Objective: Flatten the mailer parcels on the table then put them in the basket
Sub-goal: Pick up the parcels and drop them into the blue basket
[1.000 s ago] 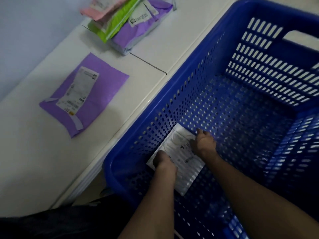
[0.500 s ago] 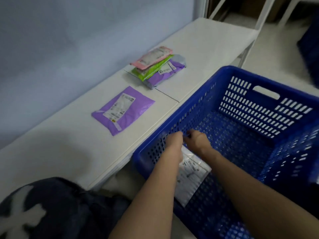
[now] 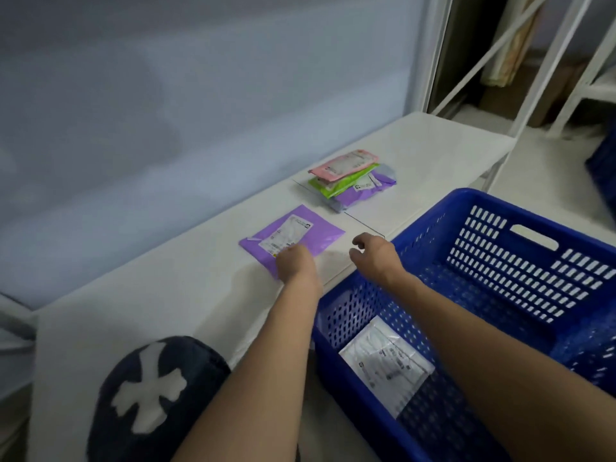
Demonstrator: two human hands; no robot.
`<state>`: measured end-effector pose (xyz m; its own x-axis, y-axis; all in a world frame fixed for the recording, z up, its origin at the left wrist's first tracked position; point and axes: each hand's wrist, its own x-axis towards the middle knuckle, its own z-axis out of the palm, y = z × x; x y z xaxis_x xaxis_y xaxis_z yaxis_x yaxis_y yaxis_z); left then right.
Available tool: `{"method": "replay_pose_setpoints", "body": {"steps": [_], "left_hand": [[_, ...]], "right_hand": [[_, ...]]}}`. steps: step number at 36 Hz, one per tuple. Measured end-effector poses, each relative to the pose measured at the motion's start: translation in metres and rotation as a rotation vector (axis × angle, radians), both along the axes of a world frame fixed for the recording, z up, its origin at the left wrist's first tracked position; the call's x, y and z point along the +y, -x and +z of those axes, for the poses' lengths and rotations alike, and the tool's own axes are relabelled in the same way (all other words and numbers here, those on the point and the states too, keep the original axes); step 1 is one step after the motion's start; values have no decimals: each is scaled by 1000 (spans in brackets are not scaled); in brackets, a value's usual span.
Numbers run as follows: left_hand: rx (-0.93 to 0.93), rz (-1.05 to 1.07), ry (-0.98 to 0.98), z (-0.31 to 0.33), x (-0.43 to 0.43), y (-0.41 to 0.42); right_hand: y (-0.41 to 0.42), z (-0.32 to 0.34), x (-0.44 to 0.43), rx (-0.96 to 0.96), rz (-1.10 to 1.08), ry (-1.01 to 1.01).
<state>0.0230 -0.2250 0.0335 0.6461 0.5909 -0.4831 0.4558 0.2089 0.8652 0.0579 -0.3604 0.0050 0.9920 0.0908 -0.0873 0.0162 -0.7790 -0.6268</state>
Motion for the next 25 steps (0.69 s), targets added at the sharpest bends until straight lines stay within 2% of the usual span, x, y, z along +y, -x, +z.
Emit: {"method": "replay_pose_setpoints", "body": {"steps": [4,9,15,25], "left_hand": [[-13,149,63,-16,33,-6],[33,181,115,-24,62,-7],[29,272,322,-40,82,-26],[-3,119,385,-56,104,-61]], "right_hand": [[-12,5,19,-16,22,40],[-31,4,38,6,45,73],[-60,-13,54,54,33,89],[-93,-37,66,171,-138,-34]]}}
